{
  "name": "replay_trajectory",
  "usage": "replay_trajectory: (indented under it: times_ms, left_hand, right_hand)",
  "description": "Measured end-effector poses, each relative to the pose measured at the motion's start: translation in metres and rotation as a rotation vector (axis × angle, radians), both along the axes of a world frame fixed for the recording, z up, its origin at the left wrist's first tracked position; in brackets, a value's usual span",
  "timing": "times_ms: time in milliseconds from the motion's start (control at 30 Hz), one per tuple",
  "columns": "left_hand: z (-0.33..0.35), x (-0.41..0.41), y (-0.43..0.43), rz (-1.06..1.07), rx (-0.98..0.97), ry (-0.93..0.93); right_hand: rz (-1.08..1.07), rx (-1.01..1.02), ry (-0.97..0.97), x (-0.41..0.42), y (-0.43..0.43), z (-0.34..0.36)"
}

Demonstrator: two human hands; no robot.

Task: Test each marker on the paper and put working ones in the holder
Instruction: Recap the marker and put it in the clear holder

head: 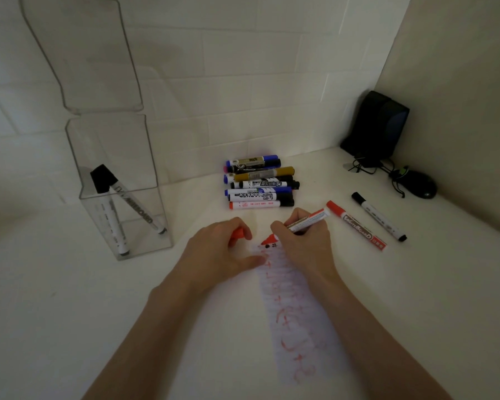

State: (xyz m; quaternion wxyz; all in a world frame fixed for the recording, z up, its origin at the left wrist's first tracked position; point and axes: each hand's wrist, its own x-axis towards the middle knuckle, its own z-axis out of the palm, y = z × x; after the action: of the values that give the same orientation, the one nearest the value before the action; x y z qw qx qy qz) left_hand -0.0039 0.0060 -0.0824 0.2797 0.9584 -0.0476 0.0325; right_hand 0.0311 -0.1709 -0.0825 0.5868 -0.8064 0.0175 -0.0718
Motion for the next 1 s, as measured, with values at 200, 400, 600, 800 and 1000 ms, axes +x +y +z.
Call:
replay_trajectory:
  times_ms: [200, 400, 600, 800, 1000]
  left_hand:
    - [-0.0049, 0.0024, 0.0031, -0.035, -0.003, -0.040]
    - [-0.0051, 0.0049, 0.0034, -0.053, 0.036, -0.025]
    - [-0.0065, 0.0056, 0.0034, -0.058, 0.042, -0.029]
    - [-0.0089, 0.0060, 0.0048, -0.051, 0.051, -0.037]
    - [-0.0073, 0.0048, 0.0038, -0.054, 0.050, -0.040]
  right_hand:
    - [0.060, -0.056, -0.014, -0.0025, 0.0020, -0.0004]
    - [0.017, -0.045, -0.034, -0.0006, -0.0014, -0.0026]
    - [0.040, -0.049, -0.035, -0.0017, 0.0019, -0.0027]
    - [0.011, -0.049, -0.044, -0.0002, -0.0003, -0.0031]
    - [0.060, -0.040, -0.014, -0.0023, 0.0015, -0.0009]
